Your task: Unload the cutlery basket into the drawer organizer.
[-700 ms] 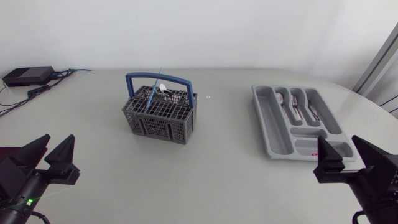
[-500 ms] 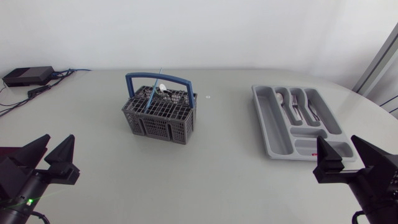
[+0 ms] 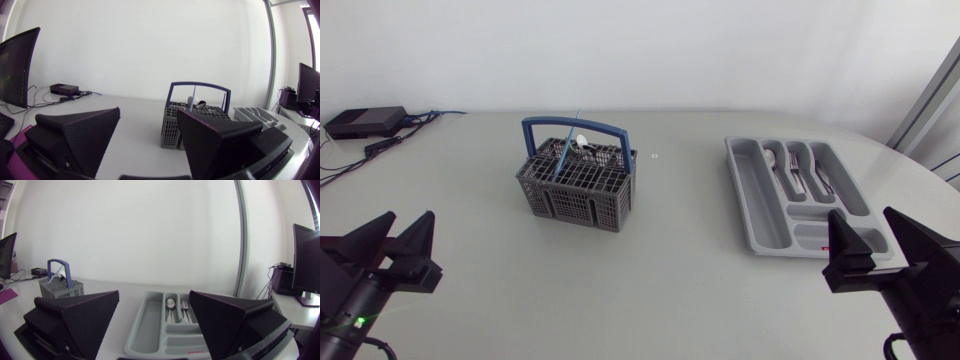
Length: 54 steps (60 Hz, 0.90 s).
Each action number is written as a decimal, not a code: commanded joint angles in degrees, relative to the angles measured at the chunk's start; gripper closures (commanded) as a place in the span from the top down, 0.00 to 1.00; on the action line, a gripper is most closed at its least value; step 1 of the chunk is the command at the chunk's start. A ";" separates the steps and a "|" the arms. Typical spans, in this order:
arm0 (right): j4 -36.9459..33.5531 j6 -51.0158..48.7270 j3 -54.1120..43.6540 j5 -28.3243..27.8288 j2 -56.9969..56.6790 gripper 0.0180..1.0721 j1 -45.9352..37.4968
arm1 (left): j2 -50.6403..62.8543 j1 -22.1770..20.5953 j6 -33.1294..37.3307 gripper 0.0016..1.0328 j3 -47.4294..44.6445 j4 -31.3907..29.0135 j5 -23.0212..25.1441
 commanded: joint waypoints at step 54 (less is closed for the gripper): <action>-0.14 -2.39 35.81 4.16 66.28 0.92 22.39 | 57.69 -4.19 11.35 0.90 37.31 -11.19 -1.94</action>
